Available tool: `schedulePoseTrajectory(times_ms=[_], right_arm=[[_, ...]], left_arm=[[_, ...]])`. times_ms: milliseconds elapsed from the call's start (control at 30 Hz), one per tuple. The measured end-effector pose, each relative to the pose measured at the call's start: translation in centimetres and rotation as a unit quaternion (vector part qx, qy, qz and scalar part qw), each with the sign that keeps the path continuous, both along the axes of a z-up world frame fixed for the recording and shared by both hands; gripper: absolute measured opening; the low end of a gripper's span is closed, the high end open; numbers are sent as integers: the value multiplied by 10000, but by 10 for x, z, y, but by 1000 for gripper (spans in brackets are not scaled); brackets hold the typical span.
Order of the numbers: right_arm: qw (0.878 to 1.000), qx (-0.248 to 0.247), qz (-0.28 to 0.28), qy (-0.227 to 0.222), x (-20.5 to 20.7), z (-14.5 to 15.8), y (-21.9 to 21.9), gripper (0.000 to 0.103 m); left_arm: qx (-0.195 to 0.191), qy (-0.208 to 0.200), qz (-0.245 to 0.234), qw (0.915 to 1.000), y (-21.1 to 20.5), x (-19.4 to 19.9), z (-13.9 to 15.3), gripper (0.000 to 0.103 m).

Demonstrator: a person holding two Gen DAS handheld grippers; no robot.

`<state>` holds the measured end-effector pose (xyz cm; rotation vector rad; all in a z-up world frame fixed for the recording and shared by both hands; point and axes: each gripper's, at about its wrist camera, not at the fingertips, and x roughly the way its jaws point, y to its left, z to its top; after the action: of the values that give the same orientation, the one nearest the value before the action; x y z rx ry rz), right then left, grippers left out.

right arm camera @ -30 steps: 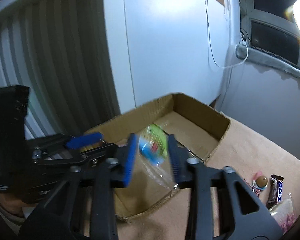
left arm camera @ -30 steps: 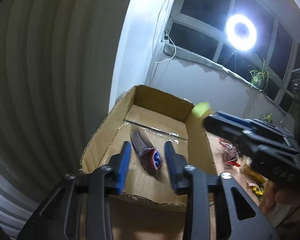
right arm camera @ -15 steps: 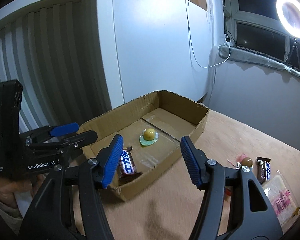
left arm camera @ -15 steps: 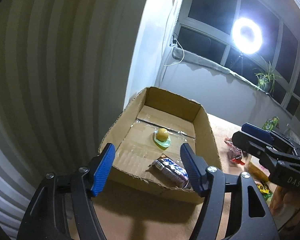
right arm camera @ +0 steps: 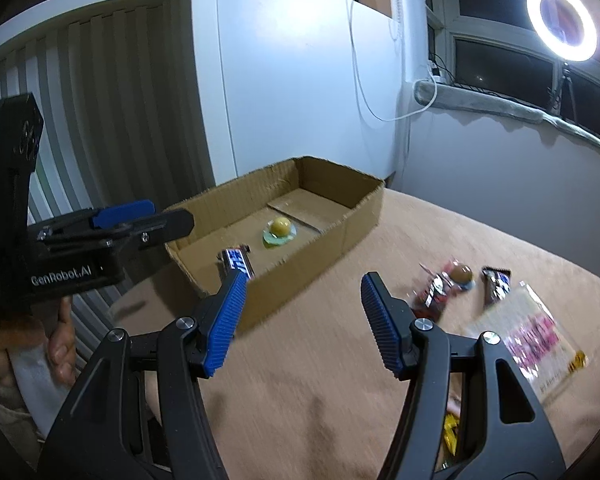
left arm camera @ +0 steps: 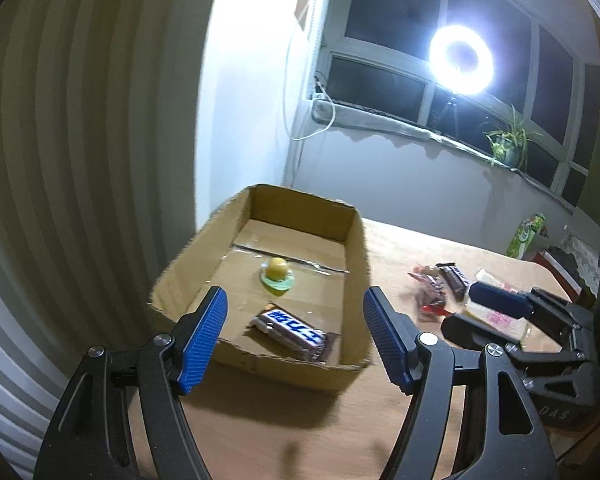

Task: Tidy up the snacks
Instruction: 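Lower both grippers into the cardboard box and open them to release the snacks, then move both grippers back toward the remaining snacks beside the bread bag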

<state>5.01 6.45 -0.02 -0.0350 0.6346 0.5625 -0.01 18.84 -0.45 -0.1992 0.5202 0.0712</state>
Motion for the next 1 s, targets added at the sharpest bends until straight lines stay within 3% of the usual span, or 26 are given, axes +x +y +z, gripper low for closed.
schedulePoseTrajectory(times_ms=[533,833,1000], right_arm=[[9965,-98,-774,299,-39,-37,-88,63],[9886,-124,-1413,512,-55,-57,-150,63],[9876,-119,-1445,607,-59,-66,-161,63]], left_arm=[[216,150,-747,9969,-69,8,-3,74],[354,364,-1291,9903,-117,16,-16,74],[437,476,-1595,9851,-143,18,-22,74]])
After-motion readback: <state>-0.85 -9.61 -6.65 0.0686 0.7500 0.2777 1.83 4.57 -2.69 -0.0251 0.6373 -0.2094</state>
